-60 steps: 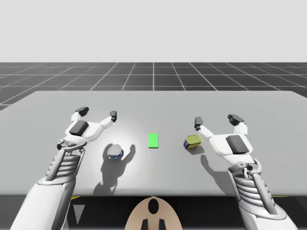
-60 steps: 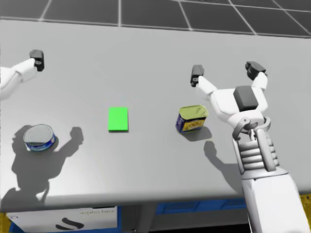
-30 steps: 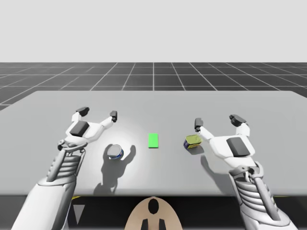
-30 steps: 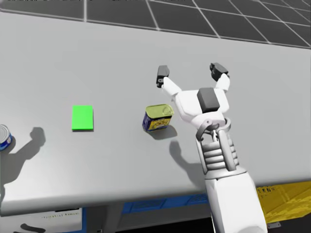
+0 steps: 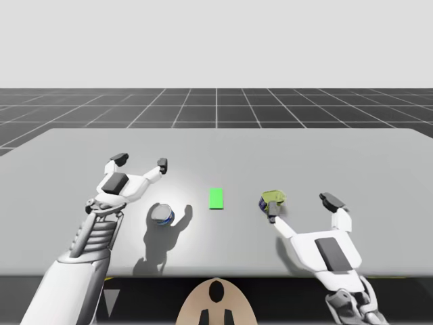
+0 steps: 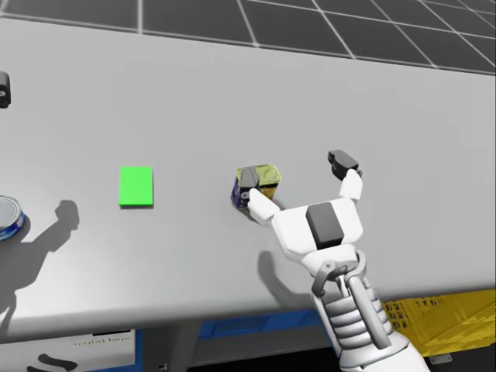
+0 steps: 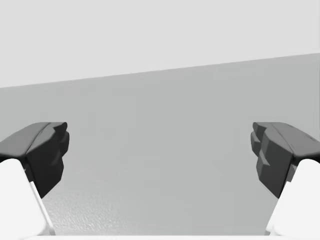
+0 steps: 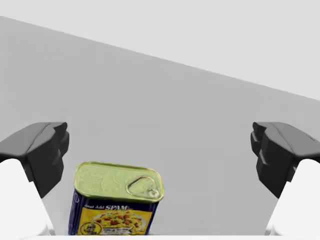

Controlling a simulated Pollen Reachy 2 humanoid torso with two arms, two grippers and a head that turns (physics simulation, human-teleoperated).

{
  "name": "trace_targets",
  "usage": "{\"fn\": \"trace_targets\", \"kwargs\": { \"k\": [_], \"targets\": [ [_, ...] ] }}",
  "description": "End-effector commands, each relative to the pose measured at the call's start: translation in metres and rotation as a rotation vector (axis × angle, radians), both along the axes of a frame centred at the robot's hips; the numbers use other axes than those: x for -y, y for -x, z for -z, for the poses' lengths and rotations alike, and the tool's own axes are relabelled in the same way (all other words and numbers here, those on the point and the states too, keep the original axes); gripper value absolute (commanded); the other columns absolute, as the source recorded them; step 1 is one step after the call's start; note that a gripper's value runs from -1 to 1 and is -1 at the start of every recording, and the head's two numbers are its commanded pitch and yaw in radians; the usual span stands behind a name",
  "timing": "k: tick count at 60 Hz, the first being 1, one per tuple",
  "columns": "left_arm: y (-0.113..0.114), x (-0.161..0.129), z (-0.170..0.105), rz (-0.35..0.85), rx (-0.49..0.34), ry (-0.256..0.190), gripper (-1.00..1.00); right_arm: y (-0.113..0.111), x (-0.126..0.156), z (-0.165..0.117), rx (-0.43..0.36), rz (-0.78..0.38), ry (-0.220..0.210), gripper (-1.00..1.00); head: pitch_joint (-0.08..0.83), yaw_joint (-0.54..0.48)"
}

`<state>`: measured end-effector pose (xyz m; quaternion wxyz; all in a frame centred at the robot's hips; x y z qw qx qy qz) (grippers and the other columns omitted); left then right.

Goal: Look at the card. If it is red, pick the object on the left. If it is green, pick the object on the right.

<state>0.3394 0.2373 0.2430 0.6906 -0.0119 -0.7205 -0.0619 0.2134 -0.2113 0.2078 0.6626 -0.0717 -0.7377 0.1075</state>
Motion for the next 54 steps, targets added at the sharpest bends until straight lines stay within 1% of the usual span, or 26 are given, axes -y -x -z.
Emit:
{"fn": "trace_targets", "kwargs": {
  "k": [1, 3, 4, 5, 6, 10, 13, 16, 19, 20, 25, 28, 37, 38, 42, 48, 51, 53, 54],
  "targets": [
    [0.000, 0.000, 0.001, -0.001, 0.000, -0.001, -1.00, 0.008, -0.016, 0.037, -0.093, -0.027, -0.112, -1.00, 0.680, -0.30],
    [0.000, 0.000, 0.001, -0.002, 0.002, -0.002, -1.00, 0.007, -0.019, 0.044, -0.122, -0.046, -0.140, -1.00, 0.679, -0.30],
    [0.000, 0.000, 0.001, -0.004, 0.004, -0.003, -1.00, 0.006, -0.021, 0.046, -0.157, -0.056, -0.172, -1.00, 0.678, -0.30],
    [0.000, 0.000, 0.001, -0.006, 0.006, -0.003, -1.00, 0.005, -0.022, 0.049, -0.177, -0.069, -0.190, -1.00, 0.677, -0.30],
    [0.000, 0.000, 0.001, -0.006, 0.006, -0.002, -1.00, 0.004, -0.022, 0.051, -0.183, -0.071, -0.194, -1.00, 0.676, -0.30],
    [0.000, 0.000, 0.000, -0.007, 0.006, 0.002, -1.00, -0.004, -0.022, 0.059, -0.208, -0.075, -0.204, -1.00, 0.671, -0.30],
    [-0.001, 0.000, 0.002, -0.008, 0.002, 0.003, -1.00, -0.011, -0.021, 0.065, -0.217, -0.063, -0.191, -1.00, 0.670, -0.30],
    [-0.001, 0.000, 0.002, -0.009, 0.000, 0.000, -1.00, -0.016, -0.020, 0.070, -0.251, -0.058, -0.201, -1.00, 0.672, -0.30],
    [-0.001, -0.001, 0.002, -0.011, 0.000, 0.000, -1.00, -0.023, -0.021, 0.074, -0.281, -0.058, -0.227, -1.00, 0.671, -0.30],
    [0.000, -0.001, 0.002, -0.012, 0.002, 0.000, -1.00, -0.026, -0.021, 0.075, -0.285, -0.059, -0.224, -1.00, 0.671, -0.30],
    [0.000, -0.001, 0.001, -0.014, 0.006, 0.004, -1.00, -0.035, -0.022, 0.077, -0.288, -0.058, -0.224, -1.00, 0.670, -0.30],
    [0.000, -0.001, 0.002, -0.016, 0.006, 0.004, -1.00, -0.044, -0.023, 0.077, -0.305, -0.055, -0.239, -1.00, 0.670, -0.29],
    [0.000, -0.002, 0.002, -0.018, 0.006, 0.004, -1.00, -0.065, -0.023, 0.077, -0.329, -0.055, -0.264, -1.00, 0.670, -0.30],
    [0.000, -0.002, 0.002, -0.019, 0.006, 0.004, -1.00, -0.069, -0.023, 0.078, -0.341, -0.050, -0.274, -1.00, 0.669, -0.30],
    [0.000, -0.002, 0.002, -0.021, 0.006, 0.003, -1.00, -0.077, -0.024, 0.078, -0.351, -0.051, -0.291, -1.00, 0.669, -0.30],
    [0.000, -0.002, 0.002, -0.020, 0.004, 0.002, -1.00, -0.085, -0.025, 0.078, -0.363, -0.053, -0.303, -1.00, 0.670, -0.30],
    [0.000, -0.002, 0.003, -0.019, 0.003, 0.001, -1.00, -0.086, -0.025, 0.079, -0.364, -0.054, -0.300, -1.00, 0.670, -0.30],
    [-0.001, -0.002, 0.003, -0.019, 0.003, 0.001, -1.00, -0.087, -0.026, 0.079, -0.374, -0.071, -0.310, -1.00, 0.669, -0.30],
    [-0.001, -0.002, 0.003, -0.019, 0.003, 0.001, -1.00, -0.086, -0.026, 0.079, -0.374, -0.069, -0.308, -0.97, 0.669, -0.30]
  ]
}}
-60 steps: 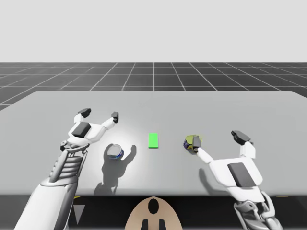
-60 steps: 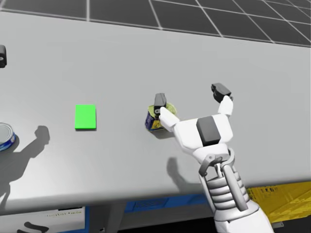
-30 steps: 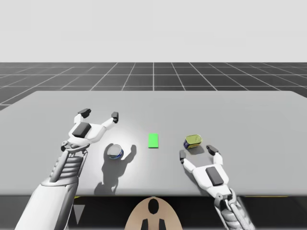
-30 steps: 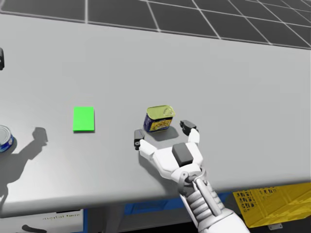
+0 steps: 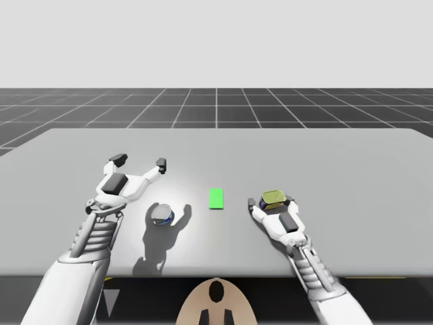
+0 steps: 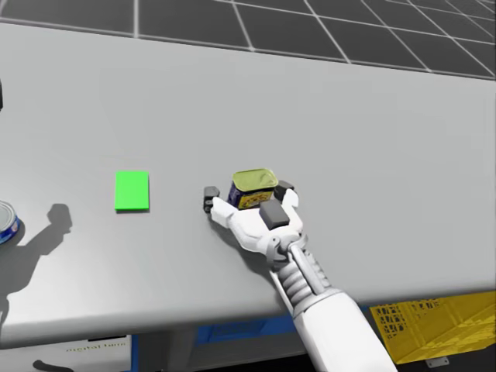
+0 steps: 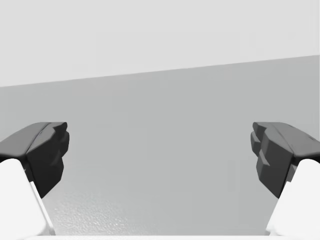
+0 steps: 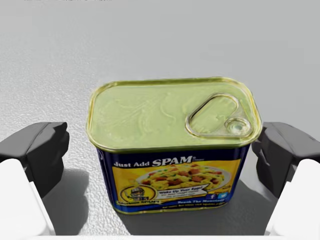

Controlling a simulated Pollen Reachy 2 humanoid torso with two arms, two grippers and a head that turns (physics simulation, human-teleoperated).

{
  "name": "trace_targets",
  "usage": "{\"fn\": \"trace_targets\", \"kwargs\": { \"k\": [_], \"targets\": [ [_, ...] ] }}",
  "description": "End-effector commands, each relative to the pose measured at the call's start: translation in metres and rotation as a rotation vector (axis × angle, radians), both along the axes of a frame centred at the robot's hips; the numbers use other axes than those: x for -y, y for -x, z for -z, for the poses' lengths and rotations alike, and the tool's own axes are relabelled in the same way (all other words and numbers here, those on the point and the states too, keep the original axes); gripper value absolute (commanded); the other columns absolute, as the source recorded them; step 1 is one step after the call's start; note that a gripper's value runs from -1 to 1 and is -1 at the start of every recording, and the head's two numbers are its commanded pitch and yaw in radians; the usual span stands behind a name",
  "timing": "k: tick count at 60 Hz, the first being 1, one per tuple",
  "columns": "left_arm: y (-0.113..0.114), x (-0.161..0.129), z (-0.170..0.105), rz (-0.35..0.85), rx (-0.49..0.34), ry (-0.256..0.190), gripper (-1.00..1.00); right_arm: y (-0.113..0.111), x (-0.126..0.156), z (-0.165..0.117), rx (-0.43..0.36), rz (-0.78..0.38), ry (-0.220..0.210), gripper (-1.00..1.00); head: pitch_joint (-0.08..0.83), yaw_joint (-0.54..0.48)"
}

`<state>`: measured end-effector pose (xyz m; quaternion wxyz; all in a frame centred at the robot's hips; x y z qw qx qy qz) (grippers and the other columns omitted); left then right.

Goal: Look at the card. If it is red, pick the object on the left. If it is green, pick the object on the right.

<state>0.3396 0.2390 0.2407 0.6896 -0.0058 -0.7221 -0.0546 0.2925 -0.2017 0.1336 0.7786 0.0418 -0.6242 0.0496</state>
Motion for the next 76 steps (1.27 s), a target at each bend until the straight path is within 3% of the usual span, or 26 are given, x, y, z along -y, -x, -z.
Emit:
{"fn": "trace_targets", "kwargs": {
  "k": [1, 2, 3, 4, 5, 18, 29, 41, 45, 59, 70, 76],
  "targets": [
    [-0.001, 0.000, 0.000, 0.000, -0.001, -0.001, -1.00, -0.007, -0.016, 0.006, -0.040, -0.016, -0.080, -0.76, 0.668, -0.30],
    [-0.001, -0.001, 0.000, -0.001, 0.000, -0.001, -1.00, -0.006, -0.016, 0.006, -0.035, 0.001, -0.071, -0.38, 0.668, -0.30],
    [-0.001, -0.001, 0.000, -0.002, 0.000, 0.000, -1.00, -0.006, -0.016, 0.006, -0.036, 0.000, -0.072, 0.76, 0.667, -0.31],
    [-0.001, -0.001, 0.000, -0.002, 0.000, 0.000, -1.00, -0.006, -0.016, 0.006, -0.037, -0.005, -0.072, 0.95, 0.667, -0.31],
    [-0.001, -0.002, 0.000, -0.003, 0.000, 0.001, -1.00, -0.005, -0.015, 0.006, -0.040, -0.010, -0.072, 0.98, 0.667, -0.31],
    [-0.001, -0.003, -0.001, -0.007, 0.002, 0.005, -1.00, -0.003, -0.015, 0.008, -0.046, -0.017, -0.076, 1.00, 0.607, -0.31],
    [-0.001, -0.005, -0.002, -0.010, 0.003, 0.004, -1.00, -0.003, -0.015, 0.009, -0.046, -0.026, -0.080, 1.00, 0.381, -0.33],
    [-0.001, -0.006, -0.002, -0.014, 0.001, 0.005, -1.00, -0.003, -0.015, 0.004, -0.036, -0.019, -0.083, 1.00, 0.292, -0.36],
    [-0.001, -0.007, -0.002, -0.015, 0.002, 0.006, -1.00, -0.004, -0.013, -0.011, -0.005, -0.020, -0.096, 1.00, 0.286, -0.36],
    [-0.003, -0.008, -0.003, -0.019, 0.001, 0.007, -1.00, -0.007, -0.012, -0.116, 0.204, -0.041, -0.107, 1.00, 0.275, -0.37],
    [-0.004, -0.010, -0.003, -0.020, 0.003, 0.010, -1.00, 0.001, -0.021, -0.171, 0.326, -0.077, -0.062, 1.00, 0.270, -0.37],
    [-0.004, -0.010, -0.003, -0.020, 0.004, 0.007, -1.00, 0.008, -0.031, -0.209, 0.442, -0.097, -0.027, 1.00, 0.267, -0.37]
  ]
}}
